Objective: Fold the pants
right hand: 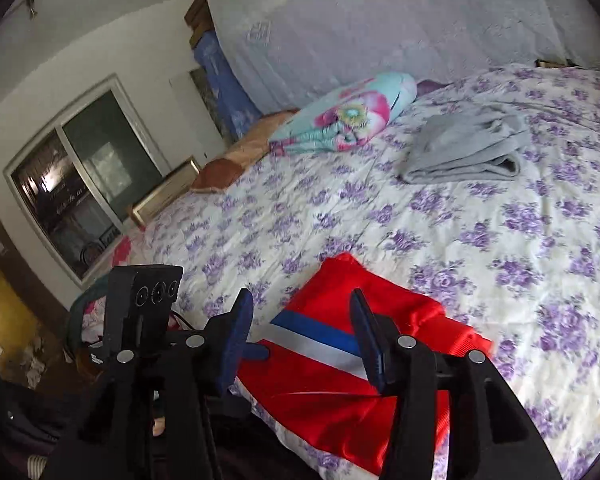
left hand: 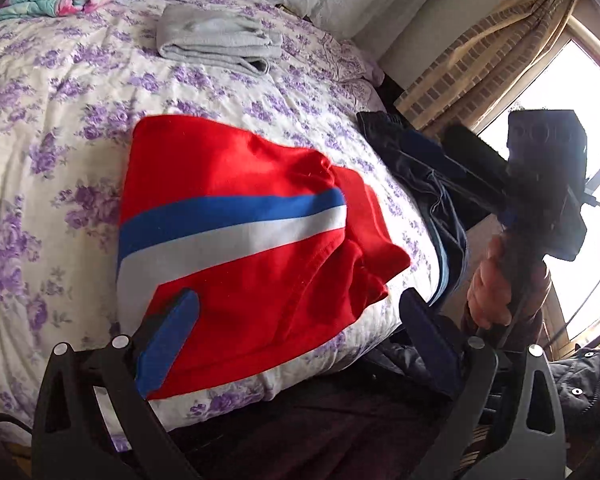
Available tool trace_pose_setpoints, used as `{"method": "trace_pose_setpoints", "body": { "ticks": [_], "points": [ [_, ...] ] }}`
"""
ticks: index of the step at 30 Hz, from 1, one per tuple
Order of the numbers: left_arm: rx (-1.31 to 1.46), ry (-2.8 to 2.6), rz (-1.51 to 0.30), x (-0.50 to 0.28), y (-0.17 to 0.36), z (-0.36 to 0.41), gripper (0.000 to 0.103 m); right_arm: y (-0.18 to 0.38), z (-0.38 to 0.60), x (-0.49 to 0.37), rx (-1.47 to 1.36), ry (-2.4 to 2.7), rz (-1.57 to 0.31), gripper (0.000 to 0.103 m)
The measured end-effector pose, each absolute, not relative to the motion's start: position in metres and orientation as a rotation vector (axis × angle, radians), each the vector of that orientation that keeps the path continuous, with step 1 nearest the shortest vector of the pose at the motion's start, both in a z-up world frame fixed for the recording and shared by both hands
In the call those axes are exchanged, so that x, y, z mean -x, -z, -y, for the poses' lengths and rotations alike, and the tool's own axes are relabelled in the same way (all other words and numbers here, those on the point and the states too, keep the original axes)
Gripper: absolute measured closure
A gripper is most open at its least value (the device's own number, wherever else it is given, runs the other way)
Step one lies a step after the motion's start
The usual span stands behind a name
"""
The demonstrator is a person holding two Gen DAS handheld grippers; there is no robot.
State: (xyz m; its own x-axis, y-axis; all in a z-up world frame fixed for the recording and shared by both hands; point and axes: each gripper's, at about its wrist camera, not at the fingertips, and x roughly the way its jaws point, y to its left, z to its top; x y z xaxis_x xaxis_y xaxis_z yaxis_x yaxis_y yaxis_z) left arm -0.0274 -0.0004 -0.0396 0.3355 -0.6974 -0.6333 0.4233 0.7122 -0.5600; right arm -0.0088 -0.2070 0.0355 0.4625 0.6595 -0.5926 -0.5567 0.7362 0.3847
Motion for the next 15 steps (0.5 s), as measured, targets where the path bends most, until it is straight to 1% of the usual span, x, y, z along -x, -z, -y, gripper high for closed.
{"method": "trace_pose_setpoints", "body": {
  "ticks": [1, 2, 3, 4, 5, 6, 7, 8, 10, 12, 13, 15],
  "points": [
    [0.311, 0.729, -0.984, 0.025, 0.049, 0.002, 0.005, -0.016, 0.197, -0.008, -0.113, -0.692, -0.866, 0.053],
    [0.324, 0.730, -0.977, 0.025, 0.057, 0.001, 0.005, 0.009, 0.193, -0.024, -0.103, -0.622, -0.958, 0.056],
    [0.345, 0.748, -0.948, 0.027, 0.059, -0.004, 0.005, 0.038, 0.195, -0.038, -0.100, -0.574, -1.048, 0.071],
    [0.358, 0.763, -0.940, 0.028, 0.059, -0.008, 0.005, 0.057, 0.203, -0.048, -0.120, -0.564, -1.079, 0.084],
    [0.376, 0.765, -0.947, 0.028, 0.058, -0.013, 0.005, 0.058, 0.216, -0.048, -0.164, -0.558, -1.057, 0.100],
    [0.395, 0.770, -0.953, 0.029, 0.056, -0.018, 0.005, 0.055, 0.222, -0.052, -0.213, -0.555, -1.107, 0.098],
    [0.400, 0.773, -0.952, 0.032, 0.052, -0.022, 0.005, 0.046, 0.223, -0.053, -0.261, -0.557, -1.137, 0.093],
    [0.385, 0.779, -0.942, 0.036, 0.046, -0.023, 0.005, 0.029, 0.219, -0.051, -0.277, -0.592, -1.112, 0.092],
    [0.311, 0.806, -0.913, 0.048, 0.032, -0.017, 0.005, -0.008, 0.192, -0.043, -0.248, -0.718, -1.035, 0.086],
    [0.234, 0.834, -0.883, 0.060, 0.024, -0.007, 0.005, -0.029, 0.157, -0.041, -0.207, -0.828, -1.014, 0.083],
    [0.202, 0.834, -0.889, 0.062, 0.025, -0.002, 0.005, -0.030, 0.138, -0.045, -0.189, -0.864, -1.038, 0.082],
    [0.194, 0.812, -0.951, 0.055, 0.040, 0.002, 0.005, -0.011, 0.104, -0.059, -0.138, -0.869, -1.123, 0.082]
  ]
}}
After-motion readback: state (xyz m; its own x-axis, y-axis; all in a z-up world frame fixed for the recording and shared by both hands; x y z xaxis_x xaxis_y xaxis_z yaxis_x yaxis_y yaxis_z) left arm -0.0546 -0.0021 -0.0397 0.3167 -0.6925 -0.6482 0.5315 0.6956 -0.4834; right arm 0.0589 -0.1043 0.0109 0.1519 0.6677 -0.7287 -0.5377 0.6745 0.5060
